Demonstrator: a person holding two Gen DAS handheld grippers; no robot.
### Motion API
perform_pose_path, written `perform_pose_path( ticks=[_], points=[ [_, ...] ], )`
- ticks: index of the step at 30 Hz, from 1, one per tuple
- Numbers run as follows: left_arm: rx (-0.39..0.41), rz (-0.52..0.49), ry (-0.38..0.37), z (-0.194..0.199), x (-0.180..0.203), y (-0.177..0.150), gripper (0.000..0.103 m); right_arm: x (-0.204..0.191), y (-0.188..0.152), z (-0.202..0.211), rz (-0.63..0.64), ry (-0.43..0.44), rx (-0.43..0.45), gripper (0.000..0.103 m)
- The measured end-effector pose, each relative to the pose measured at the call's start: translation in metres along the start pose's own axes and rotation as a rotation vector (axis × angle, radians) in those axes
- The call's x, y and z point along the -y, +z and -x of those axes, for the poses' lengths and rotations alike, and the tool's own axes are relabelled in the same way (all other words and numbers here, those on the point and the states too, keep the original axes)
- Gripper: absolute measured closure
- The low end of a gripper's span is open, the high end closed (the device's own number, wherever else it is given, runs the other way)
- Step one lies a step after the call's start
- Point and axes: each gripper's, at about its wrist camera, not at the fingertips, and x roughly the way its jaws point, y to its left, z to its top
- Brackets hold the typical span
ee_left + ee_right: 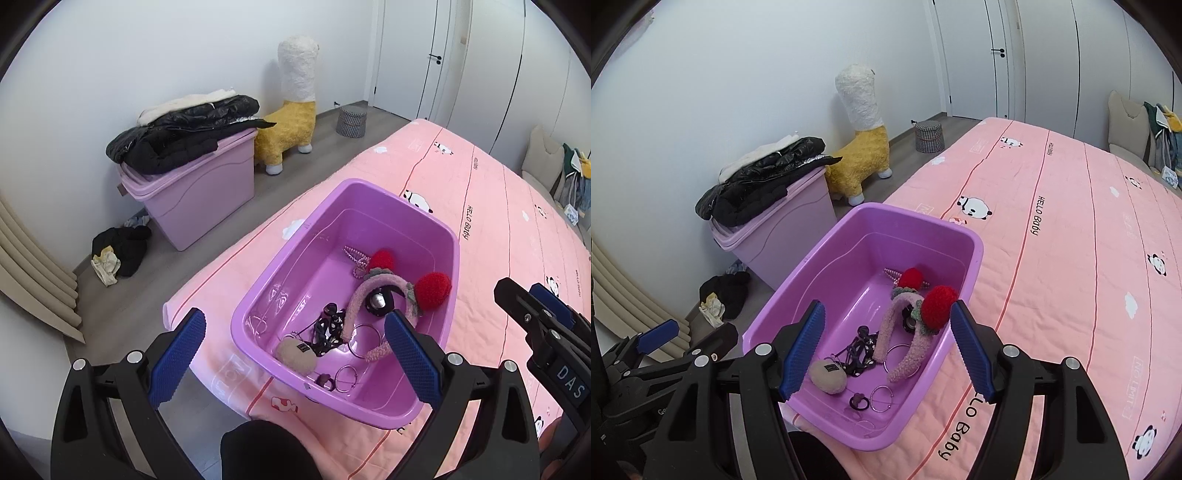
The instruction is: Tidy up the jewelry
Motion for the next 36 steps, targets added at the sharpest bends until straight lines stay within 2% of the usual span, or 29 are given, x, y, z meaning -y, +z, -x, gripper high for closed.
perform_pose_path(
  ticks=[36],
  points=[
    [0.061, 0.002, 0.016, 0.035, -0.002, 0.003, 0.007, -0.007, -0.002, 0.036, 0.009, 0.000, 0.035, 0.036]
  ],
)
